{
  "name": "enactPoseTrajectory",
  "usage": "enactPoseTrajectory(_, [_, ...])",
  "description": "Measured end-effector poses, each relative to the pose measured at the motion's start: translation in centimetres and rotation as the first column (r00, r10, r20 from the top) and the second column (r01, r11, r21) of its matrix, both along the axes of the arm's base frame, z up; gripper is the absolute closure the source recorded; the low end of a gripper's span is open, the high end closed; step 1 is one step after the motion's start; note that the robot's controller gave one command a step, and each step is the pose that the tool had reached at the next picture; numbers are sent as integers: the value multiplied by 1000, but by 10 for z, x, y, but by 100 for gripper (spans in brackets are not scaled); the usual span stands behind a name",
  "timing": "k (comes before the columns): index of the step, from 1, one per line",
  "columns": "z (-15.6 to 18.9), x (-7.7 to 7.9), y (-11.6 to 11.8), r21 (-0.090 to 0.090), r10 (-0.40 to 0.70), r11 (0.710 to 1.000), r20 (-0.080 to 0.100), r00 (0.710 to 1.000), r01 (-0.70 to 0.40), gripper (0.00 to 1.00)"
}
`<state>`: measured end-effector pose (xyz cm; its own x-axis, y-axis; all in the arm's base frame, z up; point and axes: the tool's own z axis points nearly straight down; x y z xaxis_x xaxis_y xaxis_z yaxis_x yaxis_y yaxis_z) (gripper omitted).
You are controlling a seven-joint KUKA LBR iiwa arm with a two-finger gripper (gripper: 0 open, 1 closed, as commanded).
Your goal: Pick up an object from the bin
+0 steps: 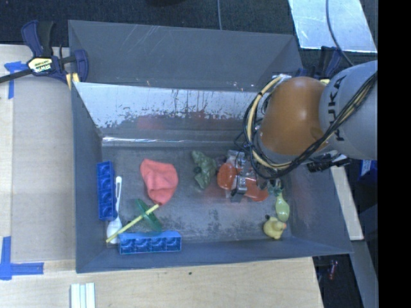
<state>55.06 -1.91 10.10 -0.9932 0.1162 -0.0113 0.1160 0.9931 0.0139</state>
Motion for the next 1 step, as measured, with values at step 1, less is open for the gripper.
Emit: enactPoseTrajectory(1, [0,0,0,0,0,1000,0,1000,0,100])
